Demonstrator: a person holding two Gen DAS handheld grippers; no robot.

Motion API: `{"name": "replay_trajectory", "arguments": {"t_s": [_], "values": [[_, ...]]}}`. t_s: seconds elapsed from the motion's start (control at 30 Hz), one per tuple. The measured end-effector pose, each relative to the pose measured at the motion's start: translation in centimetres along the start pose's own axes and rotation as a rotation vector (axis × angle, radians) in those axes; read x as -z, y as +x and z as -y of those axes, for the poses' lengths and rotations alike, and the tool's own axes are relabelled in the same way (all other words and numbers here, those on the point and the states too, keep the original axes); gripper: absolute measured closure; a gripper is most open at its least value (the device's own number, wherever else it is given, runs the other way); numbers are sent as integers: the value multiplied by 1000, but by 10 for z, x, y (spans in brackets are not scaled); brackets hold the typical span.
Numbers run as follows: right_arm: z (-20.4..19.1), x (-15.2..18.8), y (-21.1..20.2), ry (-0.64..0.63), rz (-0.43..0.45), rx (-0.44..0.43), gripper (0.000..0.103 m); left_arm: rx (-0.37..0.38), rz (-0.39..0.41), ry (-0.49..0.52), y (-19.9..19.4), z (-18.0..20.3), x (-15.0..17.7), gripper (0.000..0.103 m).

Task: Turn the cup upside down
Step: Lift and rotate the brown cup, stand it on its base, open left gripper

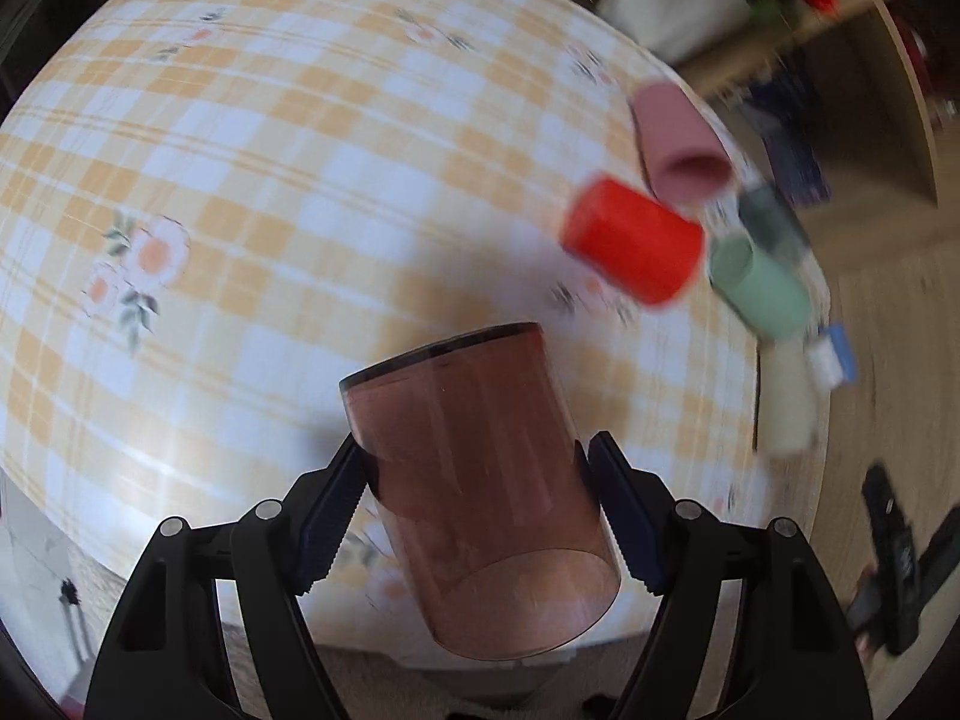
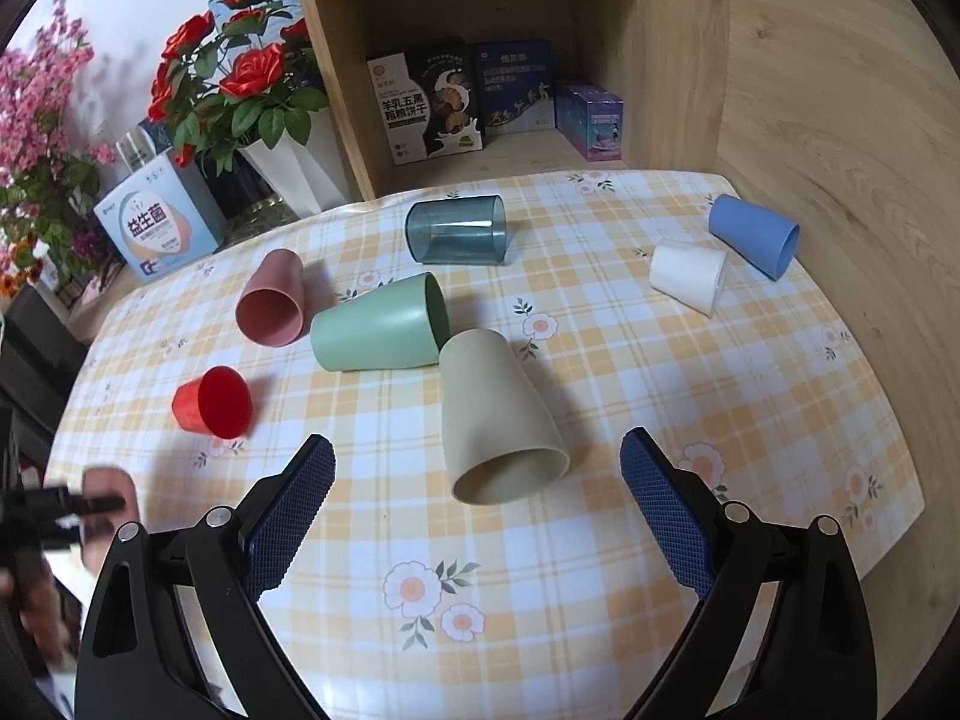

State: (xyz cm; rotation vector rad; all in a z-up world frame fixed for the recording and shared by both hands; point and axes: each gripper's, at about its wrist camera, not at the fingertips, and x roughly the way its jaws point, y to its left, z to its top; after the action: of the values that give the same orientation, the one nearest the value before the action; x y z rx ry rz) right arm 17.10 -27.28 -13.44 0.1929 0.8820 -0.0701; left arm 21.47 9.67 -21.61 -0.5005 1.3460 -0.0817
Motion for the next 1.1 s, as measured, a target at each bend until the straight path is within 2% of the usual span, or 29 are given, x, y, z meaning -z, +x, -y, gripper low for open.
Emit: {"name": "replay_trajectory", "arguments": {"t_s": [0.27,0.43,0.53,0.7,0.93,1.1], "values": [[35,1,-11,68,18,42,10,72,-78,183,47,95,23,30],[55,-3,-18,87,32,84,10,105,-77,276,74,156,20,30],[63,-4,-23,101,43,97,10,84,-61,330,88,182,21,30],[72,-3,-21,116,36,108,10,53,-73,383,102,199,24,30],[68,1,-17,113,17,99,10,74,-98,365,110,197,28,30],[61,1,-21,100,14,94,10,85,-84,341,99,187,22,23]]}}
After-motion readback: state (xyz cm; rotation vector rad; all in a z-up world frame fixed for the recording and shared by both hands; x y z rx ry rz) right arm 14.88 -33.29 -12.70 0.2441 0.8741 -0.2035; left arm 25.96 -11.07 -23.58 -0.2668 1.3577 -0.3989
